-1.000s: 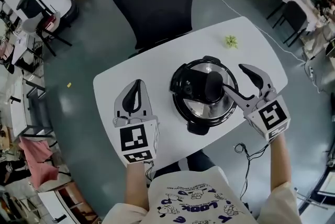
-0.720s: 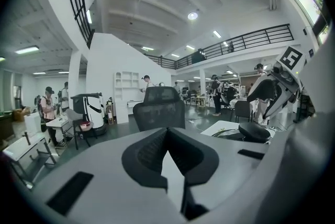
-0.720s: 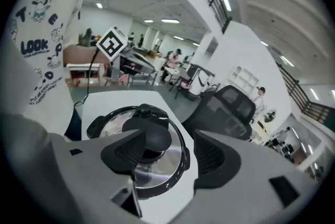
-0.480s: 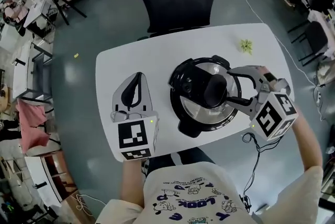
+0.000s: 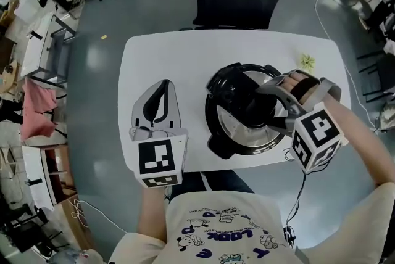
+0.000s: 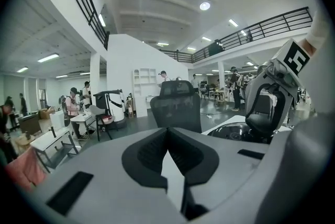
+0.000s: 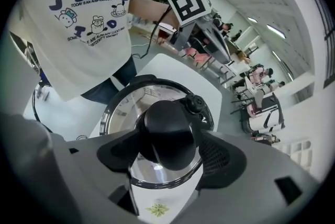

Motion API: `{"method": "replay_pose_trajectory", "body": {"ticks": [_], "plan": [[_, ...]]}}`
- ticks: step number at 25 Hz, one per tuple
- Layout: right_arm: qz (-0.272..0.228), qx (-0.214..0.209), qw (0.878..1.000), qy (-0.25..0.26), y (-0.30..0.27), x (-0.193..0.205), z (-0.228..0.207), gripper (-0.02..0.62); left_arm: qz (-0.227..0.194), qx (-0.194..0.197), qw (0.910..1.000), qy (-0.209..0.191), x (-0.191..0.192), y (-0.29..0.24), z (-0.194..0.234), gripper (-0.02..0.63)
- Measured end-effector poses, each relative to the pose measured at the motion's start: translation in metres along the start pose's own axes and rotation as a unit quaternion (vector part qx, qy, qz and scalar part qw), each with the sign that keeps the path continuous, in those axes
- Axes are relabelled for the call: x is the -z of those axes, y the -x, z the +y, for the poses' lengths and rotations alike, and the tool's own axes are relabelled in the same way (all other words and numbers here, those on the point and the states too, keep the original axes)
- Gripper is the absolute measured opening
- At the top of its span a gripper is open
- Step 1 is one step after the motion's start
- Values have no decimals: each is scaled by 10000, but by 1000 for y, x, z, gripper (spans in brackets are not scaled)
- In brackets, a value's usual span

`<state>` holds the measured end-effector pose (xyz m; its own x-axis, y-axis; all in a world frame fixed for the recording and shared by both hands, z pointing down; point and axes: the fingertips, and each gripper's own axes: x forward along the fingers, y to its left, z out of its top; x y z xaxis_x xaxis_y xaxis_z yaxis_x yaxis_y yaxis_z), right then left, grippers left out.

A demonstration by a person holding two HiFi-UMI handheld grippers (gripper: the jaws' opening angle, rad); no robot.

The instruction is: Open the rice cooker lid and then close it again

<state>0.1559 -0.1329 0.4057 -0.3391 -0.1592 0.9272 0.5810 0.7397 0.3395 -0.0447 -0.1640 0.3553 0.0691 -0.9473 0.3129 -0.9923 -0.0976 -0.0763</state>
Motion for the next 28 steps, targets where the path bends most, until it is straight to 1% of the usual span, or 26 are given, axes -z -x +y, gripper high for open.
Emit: {"method": "replay_pose_trajectory", "body": {"ticks": [3, 4, 7, 12, 14, 22, 25, 28], "plan": [[30, -227, 9992, 313, -6, -4, 1, 365, 39, -100, 9999, 33, 4, 8, 1, 14], [50, -292, 9988, 392, -7, -4, 1, 375, 53, -117, 9999, 45, 6, 10, 1, 14], [147, -593, 9963, 597, -12, -4, 3, 367, 96, -102, 9999, 60, 13, 13, -1, 14], [329, -1170, 9902, 690, -19, -5, 6, 364, 109, -34, 9999, 70, 16, 14, -1, 14], [383, -1343, 9879, 681, -21, -5, 7, 345, 107, -7, 9999, 74, 16, 13, 0, 14], [494, -1782, 9798, 761, -27, -3, 10, 334, 145, 76, 9998, 104, 22, 8, 5, 14], [567, -1952, 9754, 856, -28, -2, 12, 324, 167, 106, 9997, 112, 26, 6, 7, 14], [526, -2030, 9729, 973, -29, -3, 12, 316, 185, 118, 9997, 136, 29, 4, 9, 14]]}}
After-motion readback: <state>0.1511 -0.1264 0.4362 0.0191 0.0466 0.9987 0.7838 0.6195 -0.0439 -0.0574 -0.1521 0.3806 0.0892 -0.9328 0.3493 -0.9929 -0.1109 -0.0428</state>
